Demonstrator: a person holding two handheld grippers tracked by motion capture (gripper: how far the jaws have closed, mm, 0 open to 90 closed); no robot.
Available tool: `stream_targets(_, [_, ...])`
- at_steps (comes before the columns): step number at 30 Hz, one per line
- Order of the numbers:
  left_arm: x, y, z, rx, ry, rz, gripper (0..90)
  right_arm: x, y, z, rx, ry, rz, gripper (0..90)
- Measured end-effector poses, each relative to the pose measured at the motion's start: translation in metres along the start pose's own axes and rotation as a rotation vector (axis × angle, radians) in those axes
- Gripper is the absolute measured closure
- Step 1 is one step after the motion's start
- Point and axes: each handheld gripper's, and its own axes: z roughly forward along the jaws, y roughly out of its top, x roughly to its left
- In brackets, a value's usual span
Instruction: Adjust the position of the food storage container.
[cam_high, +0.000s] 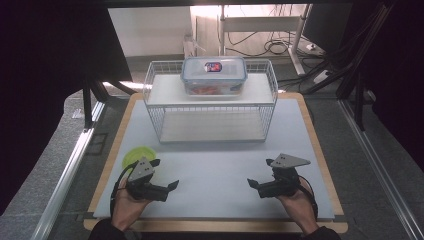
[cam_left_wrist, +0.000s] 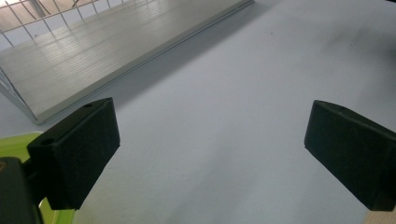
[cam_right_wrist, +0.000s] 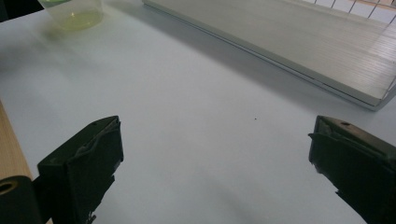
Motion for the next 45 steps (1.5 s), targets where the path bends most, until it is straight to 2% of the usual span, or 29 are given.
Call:
stream_targets(3, [0.003,0.0,-0.001,0.007,0.021,-0.005,6.8,0.0,0.0,0.001,0.003,0.0,0.0,3.0])
stream_targets(7, [0.01,-0.001,-0.003,0.025,0.048,-0.013,14.7,-0.001,-0.001,0.002,0.009,-0.005,-0.007,3.3])
stream_targets(10, [0.019,-0.002,-0.005,0.038,0.068,-0.049,19.7,-0.001,-0.002,0.004,0.021,-0.01,-0.005,3.6])
stream_targets(13, [0.031,-0.003,-0.009,0.033,0.041,-0.088,26.4,0.0,-0.003,0.005,0.029,-0.006,-0.006,3.8])
stream_targets(14, [0.036,-0.003,-0.011,0.029,0.036,-0.1,31.8,0.0,-0.003,0.006,0.03,-0.004,-0.005,3.9])
stream_targets(19, [0.06,-0.007,-0.015,0.044,0.085,-0.156,57.4,0.001,-0.003,0.007,0.033,0.007,0.001,4.0])
stream_targets(23, [0.078,-0.009,-0.021,0.046,0.139,-0.172,82.7,0.001,-0.003,0.008,0.038,0.01,0.001,4.4])
stream_targets(25, [0.087,-0.011,-0.025,0.039,0.152,-0.189,89.8,0.0,-0.003,0.008,0.043,0.008,0.001,4.6])
stream_targets(28, [0.1,-0.014,-0.029,0.05,0.188,-0.195,90.0,0.001,-0.003,0.009,0.044,0.009,-0.002,4.9])
stream_targets(34, [0.12,-0.025,-0.038,0.038,0.255,-0.235,90.0,0.002,-0.004,0.011,0.059,0.013,-0.011,5.2])
stream_targets(35, [0.123,-0.027,-0.039,0.036,0.252,-0.244,90.0,0.002,-0.004,0.011,0.062,0.014,-0.011,5.2])
stream_targets(37, [0.127,-0.03,-0.04,0.034,0.257,-0.255,90.0,0.002,-0.004,0.012,0.063,0.015,-0.01,5.3])
stream_targets(43, [0.136,-0.038,-0.04,0.061,0.312,-0.27,90.0,0.002,-0.005,0.012,0.069,0.015,-0.015,5.4])
stream_targets(45, [0.138,-0.041,-0.039,0.067,0.31,-0.283,89.9,0.002,-0.005,0.013,0.071,0.016,-0.015,5.4])
